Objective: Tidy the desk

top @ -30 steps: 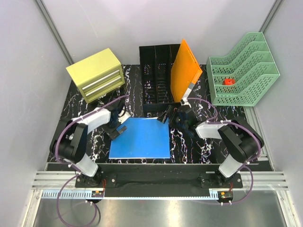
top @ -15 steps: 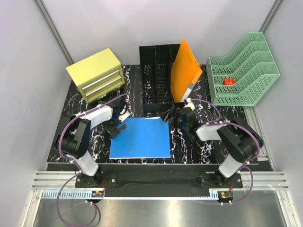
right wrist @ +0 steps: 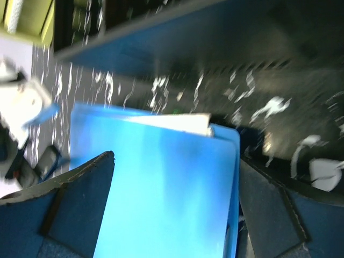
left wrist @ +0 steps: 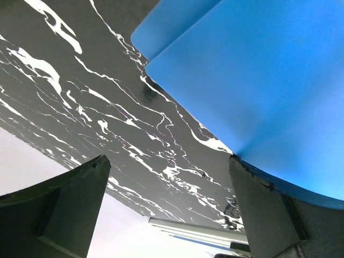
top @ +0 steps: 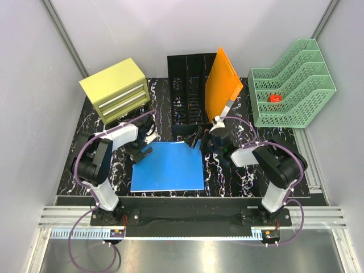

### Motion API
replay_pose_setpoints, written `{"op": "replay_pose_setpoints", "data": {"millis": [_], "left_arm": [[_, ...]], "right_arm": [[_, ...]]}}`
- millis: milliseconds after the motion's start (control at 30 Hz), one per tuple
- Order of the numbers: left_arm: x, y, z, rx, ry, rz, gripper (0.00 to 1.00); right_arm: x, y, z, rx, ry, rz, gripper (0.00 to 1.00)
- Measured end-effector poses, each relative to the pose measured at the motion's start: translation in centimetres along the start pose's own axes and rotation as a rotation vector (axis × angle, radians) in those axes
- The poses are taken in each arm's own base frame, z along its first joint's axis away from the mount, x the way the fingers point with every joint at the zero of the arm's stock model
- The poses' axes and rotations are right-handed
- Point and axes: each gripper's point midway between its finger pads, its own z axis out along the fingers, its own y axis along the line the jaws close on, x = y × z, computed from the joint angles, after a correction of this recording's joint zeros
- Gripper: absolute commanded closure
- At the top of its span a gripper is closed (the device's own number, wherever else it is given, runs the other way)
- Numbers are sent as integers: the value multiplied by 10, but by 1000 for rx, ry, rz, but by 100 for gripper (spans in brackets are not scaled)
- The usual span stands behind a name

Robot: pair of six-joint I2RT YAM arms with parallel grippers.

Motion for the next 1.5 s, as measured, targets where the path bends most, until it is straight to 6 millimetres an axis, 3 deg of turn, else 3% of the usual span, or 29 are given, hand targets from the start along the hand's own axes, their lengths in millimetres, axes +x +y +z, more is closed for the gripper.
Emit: {"op": "replay_pose_setpoints", "data": {"millis": [100,233,367,533,567,633,767,900,967,1067,1233,1367,1500], "left_arm": [[-2,0,0,-12,6,12,1],[-3,0,-1,-25,21,31,1],[-5,0,-2,-39,26,44,1],[-10,1,-3,-56,27,57,1],[-10,1,-3,-58,26,59,1],[-12,0,-3,-60,21,60,1],[-16,0,-4,-64,10,61,1],[-29,-2,-8,-55,-37,45,1],[-41,0,-13,-40,-78,23,1],[-64,15,-35,-31,-171,-38,1],[-89,60,-96,-30,-389,-212,1],[-79,86,-145,6,-557,-350,1],[-64,92,-164,39,-623,-406,1]], "right_arm": [[13,7,-7,-38,57,-24,6],[33,11,-20,-83,141,-45,41],[59,7,-36,-102,255,-33,63],[84,7,-49,-118,384,-5,80],[87,7,-51,-121,403,1,90],[92,7,-54,-121,436,12,100],[93,10,-60,-108,467,31,100],[87,24,-82,-90,501,3,100],[77,38,-95,-91,504,-25,100],[45,75,-119,-113,480,-96,100],[-44,152,-152,-110,332,-245,100],[-113,189,-179,-30,201,-357,100],[-157,207,-193,66,139,-427,100]]}}
